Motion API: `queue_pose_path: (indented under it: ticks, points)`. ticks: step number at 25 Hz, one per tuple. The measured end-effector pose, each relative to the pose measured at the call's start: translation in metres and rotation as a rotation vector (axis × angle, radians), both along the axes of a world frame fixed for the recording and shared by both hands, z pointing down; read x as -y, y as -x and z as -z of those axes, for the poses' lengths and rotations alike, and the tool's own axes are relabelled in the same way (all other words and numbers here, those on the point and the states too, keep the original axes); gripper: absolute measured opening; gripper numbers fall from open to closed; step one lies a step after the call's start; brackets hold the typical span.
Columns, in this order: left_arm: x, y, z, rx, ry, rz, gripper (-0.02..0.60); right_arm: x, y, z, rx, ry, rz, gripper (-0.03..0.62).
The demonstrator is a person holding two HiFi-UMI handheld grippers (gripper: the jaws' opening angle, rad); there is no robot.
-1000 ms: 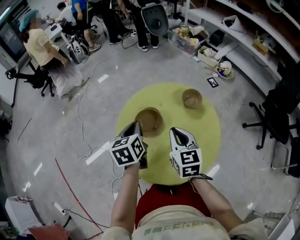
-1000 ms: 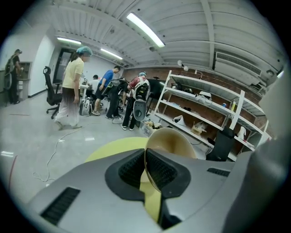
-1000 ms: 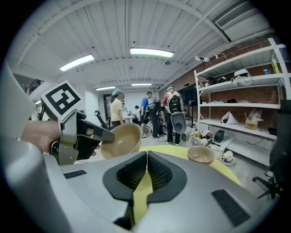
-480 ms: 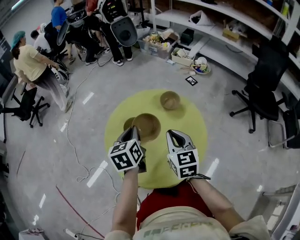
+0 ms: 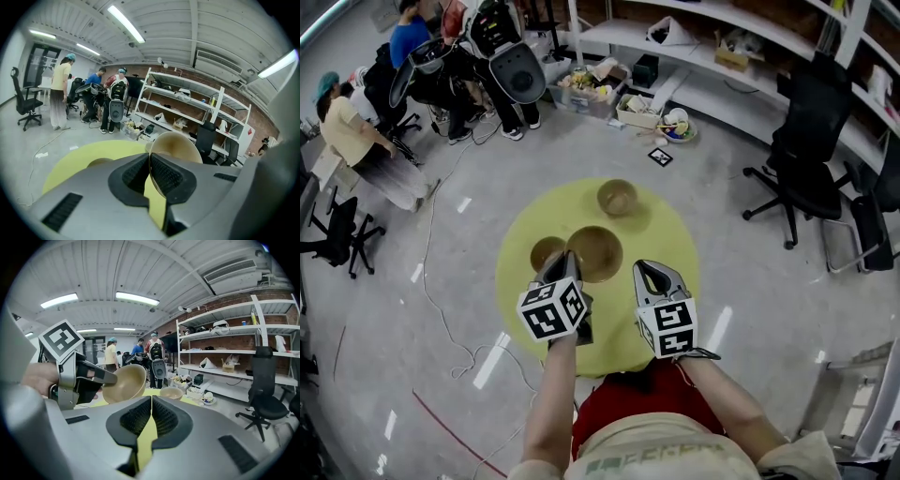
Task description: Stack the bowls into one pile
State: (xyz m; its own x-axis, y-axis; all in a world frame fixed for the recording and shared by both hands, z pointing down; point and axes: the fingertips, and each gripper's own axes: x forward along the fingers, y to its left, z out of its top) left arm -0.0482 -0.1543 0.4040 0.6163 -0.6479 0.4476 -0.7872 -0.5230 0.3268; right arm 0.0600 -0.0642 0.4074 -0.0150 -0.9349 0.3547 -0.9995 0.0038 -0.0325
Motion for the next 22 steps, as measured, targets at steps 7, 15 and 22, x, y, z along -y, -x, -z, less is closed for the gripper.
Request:
queue_pose_path:
  ticks: [7, 15, 22]
  points:
    - [-0.013, -0.015, 0.000, 0.001, -0.011, -0.034, 0.031, -0.016, -0.010, -0.004, 0.000, 0.003, -0.020, 0.037]
    - [-0.001, -0.039, 0.012, -0.006, -0.059, -0.062, 0.031, -0.021, -0.033, -0.005, 0.008, 0.004, -0.055, 0.037]
    - [0.020, -0.074, 0.015, 0.002, -0.078, -0.065, 0.031, -0.005, -0.070, -0.007, 0.012, 0.001, -0.071, 0.037]
